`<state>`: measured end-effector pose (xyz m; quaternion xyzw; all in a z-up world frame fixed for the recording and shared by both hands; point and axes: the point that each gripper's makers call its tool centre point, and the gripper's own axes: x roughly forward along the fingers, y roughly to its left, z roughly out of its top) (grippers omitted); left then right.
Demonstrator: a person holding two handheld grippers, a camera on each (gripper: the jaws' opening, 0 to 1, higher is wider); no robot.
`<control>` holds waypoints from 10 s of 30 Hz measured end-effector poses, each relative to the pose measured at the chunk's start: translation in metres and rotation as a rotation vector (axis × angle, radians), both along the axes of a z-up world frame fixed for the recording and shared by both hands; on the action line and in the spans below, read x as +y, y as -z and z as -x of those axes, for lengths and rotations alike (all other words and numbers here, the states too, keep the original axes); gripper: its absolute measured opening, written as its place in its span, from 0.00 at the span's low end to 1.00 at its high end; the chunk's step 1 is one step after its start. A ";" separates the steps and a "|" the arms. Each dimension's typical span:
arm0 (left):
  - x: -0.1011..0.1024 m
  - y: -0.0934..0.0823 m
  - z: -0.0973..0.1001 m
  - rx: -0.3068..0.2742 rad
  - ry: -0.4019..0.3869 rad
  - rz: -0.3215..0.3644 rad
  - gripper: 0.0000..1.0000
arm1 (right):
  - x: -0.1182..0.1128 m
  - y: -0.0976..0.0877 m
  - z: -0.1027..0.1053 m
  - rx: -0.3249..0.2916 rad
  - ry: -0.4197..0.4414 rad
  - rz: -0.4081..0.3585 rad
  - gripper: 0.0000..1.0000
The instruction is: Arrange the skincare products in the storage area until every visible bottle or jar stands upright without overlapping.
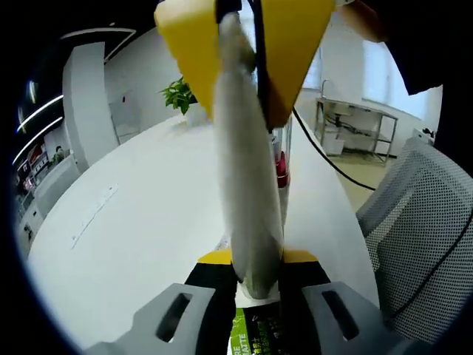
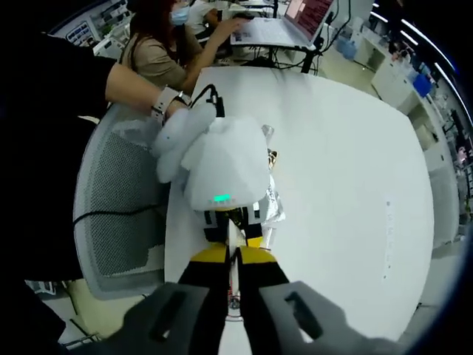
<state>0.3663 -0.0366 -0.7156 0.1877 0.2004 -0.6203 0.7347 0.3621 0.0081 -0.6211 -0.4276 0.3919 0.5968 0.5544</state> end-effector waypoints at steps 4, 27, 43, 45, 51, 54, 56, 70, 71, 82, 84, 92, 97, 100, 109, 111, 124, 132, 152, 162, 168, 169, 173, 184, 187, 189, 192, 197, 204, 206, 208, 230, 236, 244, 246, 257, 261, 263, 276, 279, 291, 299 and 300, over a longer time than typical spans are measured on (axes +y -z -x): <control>0.004 -0.013 -0.004 0.000 -0.017 0.039 0.21 | -0.007 0.000 -0.004 0.004 0.021 -0.002 0.02; 0.007 -0.033 0.005 0.077 0.012 0.108 0.14 | -0.009 0.005 0.000 0.031 0.042 0.031 0.04; 0.007 -0.029 0.001 0.061 -0.013 0.094 0.21 | -0.015 0.013 0.010 0.026 -0.007 0.035 0.22; 0.008 -0.031 0.000 0.056 -0.019 0.096 0.23 | -0.016 0.013 0.007 -0.004 -0.014 0.033 0.26; 0.017 -0.034 -0.005 0.062 -0.070 0.084 0.31 | -0.017 0.012 0.002 -0.026 0.013 0.010 0.34; 0.027 -0.035 -0.004 0.066 -0.104 0.064 0.35 | -0.018 0.011 0.002 -0.041 0.039 -0.016 0.38; 0.032 -0.037 -0.005 0.062 -0.130 0.060 0.40 | -0.018 0.010 0.002 -0.050 0.058 -0.028 0.46; 0.086 -0.059 -0.006 0.030 -0.328 0.016 0.62 | -0.029 -0.002 -0.003 -0.136 0.243 -0.219 0.79; 0.089 -0.061 -0.005 0.028 -0.335 0.015 0.64 | -0.031 -0.003 -0.002 -0.137 0.259 -0.230 0.80; 0.125 -0.076 0.001 -0.032 -0.436 -0.016 0.77 | -0.060 -0.012 0.007 -0.153 0.430 -0.363 0.96; 0.129 -0.079 0.003 -0.049 -0.454 -0.013 0.79 | -0.068 -0.009 0.009 -0.161 0.453 -0.356 0.96; 0.136 -0.081 0.014 -0.049 -0.491 -0.027 0.88 | -0.082 -0.010 0.014 -0.175 0.517 -0.432 0.99; 0.137 -0.078 0.023 -0.052 -0.506 -0.042 0.91 | -0.085 -0.007 0.018 -0.176 0.525 -0.452 0.99; 0.130 -0.084 0.030 -0.040 -0.497 0.008 0.96 | -0.086 -0.006 0.018 -0.204 0.536 -0.463 0.98; 0.158 -0.069 0.025 -0.076 -0.497 -0.107 0.97 | -0.084 0.000 0.027 -0.200 0.604 -0.445 0.99; 0.164 -0.063 0.025 -0.069 -0.473 -0.134 0.97 | -0.083 0.000 0.022 -0.216 0.631 -0.451 1.00; 0.201 -0.033 0.005 -0.058 -0.312 -0.298 0.95 | -0.071 0.009 0.036 -0.232 0.696 -0.406 1.00; 0.200 -0.011 -0.002 -0.047 -0.161 -0.384 0.82 | -0.070 0.011 0.042 -0.243 0.747 -0.409 0.99; 0.193 0.043 -0.030 -0.129 0.148 -0.632 0.37 | -0.083 0.023 0.052 -0.232 0.819 -0.344 0.99; 0.196 0.055 -0.033 -0.088 0.179 -0.651 0.22 | -0.087 0.031 0.048 -0.203 0.854 -0.333 0.99; 0.195 0.057 -0.034 -0.088 0.194 -0.651 0.21 | -0.087 0.033 0.048 -0.191 0.861 -0.341 0.99; 0.196 0.057 -0.034 -0.089 0.201 -0.653 0.21 | -0.086 0.033 0.048 -0.191 0.862 -0.344 0.99; 0.197 0.059 -0.035 -0.104 0.211 -0.669 0.17 | -0.086 0.035 0.048 -0.185 0.862 -0.350 0.99; 0.197 0.047 -0.036 -0.084 0.096 -0.622 0.15 | -0.081 0.034 0.052 -0.176 0.858 -0.393 0.99; 0.199 0.040 -0.033 -0.070 0.049 -0.593 0.15 | -0.080 0.034 0.053 -0.174 0.859 -0.410 0.99; 0.197 0.032 -0.033 -0.065 0.001 -0.549 0.15 | -0.078 0.032 0.054 -0.165 0.869 -0.442 0.97; 0.196 0.021 -0.032 -0.071 -0.050 -0.502 0.15 | -0.076 0.031 0.054 -0.154 0.892 -0.486 0.96; 0.189 0.002 -0.021 -0.041 -0.134 -0.397 0.15 | -0.074 0.031 0.061 -0.123 0.937 -0.556 0.90; 0.176 -0.010 -0.005 -0.031 -0.189 -0.306 0.15 | -0.065 0.028 0.066 -0.069 0.985 -0.672 0.83; 0.174 -0.013 -0.002 -0.032 -0.198 -0.288 0.15 | -0.063 0.028 0.066 -0.065 0.979 -0.682 0.81; 0.170 -0.018 0.003 -0.031 -0.202 -0.262 0.15 | -0.056 0.032 0.069 -0.056 0.973 -0.682 0.78; 0.130 -0.043 0.048 0.051 -0.227 -0.054 0.15 | 0.009 0.024 0.068 0.071 0.960 -0.886 0.49; 0.117 -0.048 0.060 0.093 -0.219 -0.001 0.15 | 0.017 0.016 0.060 0.123 0.996 -0.997 0.43; 0.103 -0.055 0.066 0.125 -0.200 0.064 0.15 | 0.023 0.005 0.055 0.188 1.013 -1.115 0.38; 0.099 -0.057 0.070 0.136 -0.183 0.083 0.15 | 0.024 0.001 0.055 0.227 1.032 -1.157 0.38; 0.087 -0.059 0.085 0.190 -0.143 0.127 0.16 | 0.024 -0.005 0.052 0.279 1.061 -1.248 0.30; 0.080 -0.061 0.091 0.238 -0.133 0.166 0.16 | 0.021 -0.005 0.052 0.270 1.068 -1.241 0.24; 0.078 -0.060 0.091 0.237 -0.129 0.172 0.16 | 0.020 -0.005 0.053 0.271 1.074 -1.236 0.23; 0.074 -0.040 0.091 0.193 -0.089 0.103 0.27 | 0.012 0.004 0.058 0.140 1.011 -1.098 0.21; 0.077 -0.036 0.089 0.202 -0.105 0.098 0.26 | 0.003 0.010 0.057 0.074 0.993 -1.043 0.21; 0.057 -0.021 0.088 0.182 -0.072 0.037 0.24 | -0.024 0.033 0.059 -0.154 0.886 -0.839 0.20; 0.033 -0.018 0.083 0.142 -0.060 0.003 0.22 | -0.035 0.038 0.053 -0.232 0.839 -0.797 0.20; 0.031 -0.017 0.082 0.136 -0.058 -0.001 0.21 | -0.036 0.038 0.052 -0.240 0.835 -0.795 0.20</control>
